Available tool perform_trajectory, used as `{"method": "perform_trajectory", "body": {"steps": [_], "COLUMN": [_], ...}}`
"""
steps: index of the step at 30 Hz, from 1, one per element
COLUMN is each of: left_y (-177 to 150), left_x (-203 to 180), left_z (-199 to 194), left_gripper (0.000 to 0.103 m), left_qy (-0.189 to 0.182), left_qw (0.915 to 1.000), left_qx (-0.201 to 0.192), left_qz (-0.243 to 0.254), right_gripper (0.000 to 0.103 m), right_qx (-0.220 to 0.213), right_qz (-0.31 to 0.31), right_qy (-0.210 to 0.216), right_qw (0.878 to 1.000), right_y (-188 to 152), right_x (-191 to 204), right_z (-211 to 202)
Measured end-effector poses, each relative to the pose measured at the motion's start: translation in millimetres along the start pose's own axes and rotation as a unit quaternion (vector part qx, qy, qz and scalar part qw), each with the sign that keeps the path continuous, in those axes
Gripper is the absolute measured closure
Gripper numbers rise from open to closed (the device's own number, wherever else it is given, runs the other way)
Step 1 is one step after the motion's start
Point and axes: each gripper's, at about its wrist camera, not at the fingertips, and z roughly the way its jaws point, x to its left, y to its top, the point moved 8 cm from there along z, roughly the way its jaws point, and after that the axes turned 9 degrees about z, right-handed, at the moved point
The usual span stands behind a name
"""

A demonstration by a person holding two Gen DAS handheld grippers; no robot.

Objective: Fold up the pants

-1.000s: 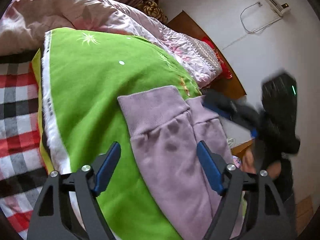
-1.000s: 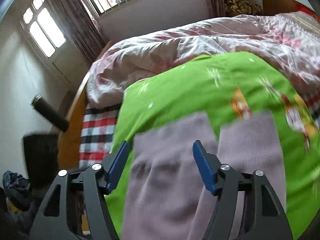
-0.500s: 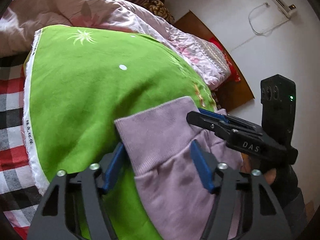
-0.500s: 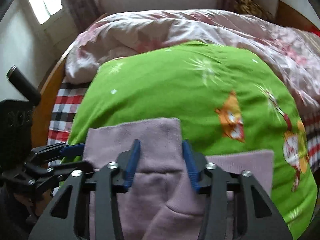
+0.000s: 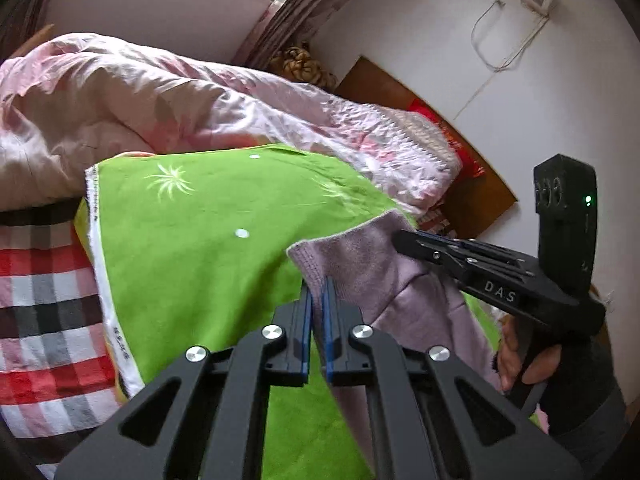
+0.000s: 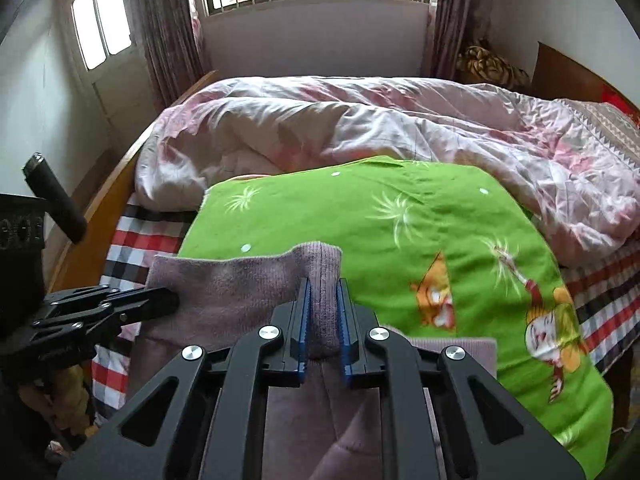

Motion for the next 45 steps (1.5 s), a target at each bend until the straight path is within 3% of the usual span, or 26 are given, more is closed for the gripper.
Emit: {"method": "perform_trajectory", "body": {"steps": [4,7,9,10,11,12,14,16,20,22,25,27,30,33,36,38,39,43,45], "left_y": [-22.0,-35.1,-29.9,-24.6,-19.2,-12.4,-3.4,-3.7,-20.8,-36.0,-55.0,-63.5,-69.9,-66.0,-51.3,-39.3,-32.3,-27.9,-37.3], "left_x": [26.7,38.3,40.5,42.2,45.3,46.6,32.4,10.2,-21.7,-28.1,-31.6,-27.7,-24.5,-27.7,-43.4,-57.2,-58.7,-70.5,-74.4], "left_z": [27.7,38.3,28.1,18.4,7.0,-8.2,-32.4,-45.5,-40.8,-37.3,-34.6,-34.9,-39.2,-39.6,-34.7,-21.3,-9.1,33.1,53.9], "left_gripper": [0.098,0.089,0.068,0.035,0.012,0.012,0.011,0.011,0.011,0.011,0.011,0.011,0.011,0.011,0.01,0.006,0.006,0.008,0.042], "left_qy": [0.026,0.021,0.025,0.046,0.079,0.106,0.092,0.063,0.026,0.015,0.011,0.011,0.007,-0.034,-0.153,-0.25,-0.266,-0.282,-0.27], "left_qw": [0.9978,0.9971,0.9978,0.9978,0.9962,0.9939,0.995,0.9971,0.9994,0.9997,0.9997,0.9994,0.9992,0.9984,0.9854,0.9608,0.9537,0.9446,0.9444], "left_qx": [0.05,0.064,0.051,0.037,0.021,-0.005,-0.036,-0.043,-0.016,-0.002,0.021,0.03,0.038,0.046,0.057,0.073,0.077,0.119,0.154], "left_qz": [-0.033,-0.036,-0.033,-0.031,-0.03,-0.03,-0.018,-0.001,0.019,0.018,0.012,0.01,0.008,-0.002,-0.05,-0.095,-0.118,-0.118,-0.109], "right_gripper": [0.089,0.081,0.078,0.071,0.045,0.033,0.033,0.037,0.055,0.057,0.06,0.063,0.094,0.095,0.095,0.095,0.095,0.095,0.093], "right_qx": [0.034,0.043,0.021,0.0,-0.024,-0.052,-0.078,-0.079,0.0,0.03,0.06,0.056,0.032,-0.006,-0.036,-0.036,-0.029,-0.003,0.005], "right_qz": [0.006,0.035,0.075,0.091,0.104,0.114,0.112,0.099,0.031,0.02,0.001,0.01,0.035,0.065,0.056,0.042,0.024,0.005,0.001], "right_qy": [-0.006,0.009,0.042,0.055,0.059,0.059,0.048,0.024,-0.039,-0.051,-0.107,-0.103,-0.077,-0.023,0.026,0.032,0.032,0.028,0.019], "right_qw": [0.999,0.998,0.996,0.994,0.993,0.99,0.989,0.992,0.999,0.998,0.992,0.993,0.996,0.998,0.997,0.998,0.999,1.0,1.0], "right_y": [-17.4,-19.2,-7.4,1.7,9.7,16.9,19.2,7.4,-56.4,-80.2,-102.5,-106.6,-101.9,-86.5,-73.0,-72.3,-76.2,-90.4,-97.2], "right_x": [-0.2,-5.2,-13.2,-20.0,-28.3,-37.4,-47.9,-47.9,-19.8,-14.4,-20.8,-24.2,-26.3,-22.3,0.6,16.0,27.5,46.9,47.3], "right_z": [36.2,40.2,16.4,-2.2,-21.1,-43.3,-76.2,-90.6,-63.1,-43.5,-13.6,-7.5,-22.1,-51.5,-74.6,-76.4,-71.5,-46.5,-36.1]}}
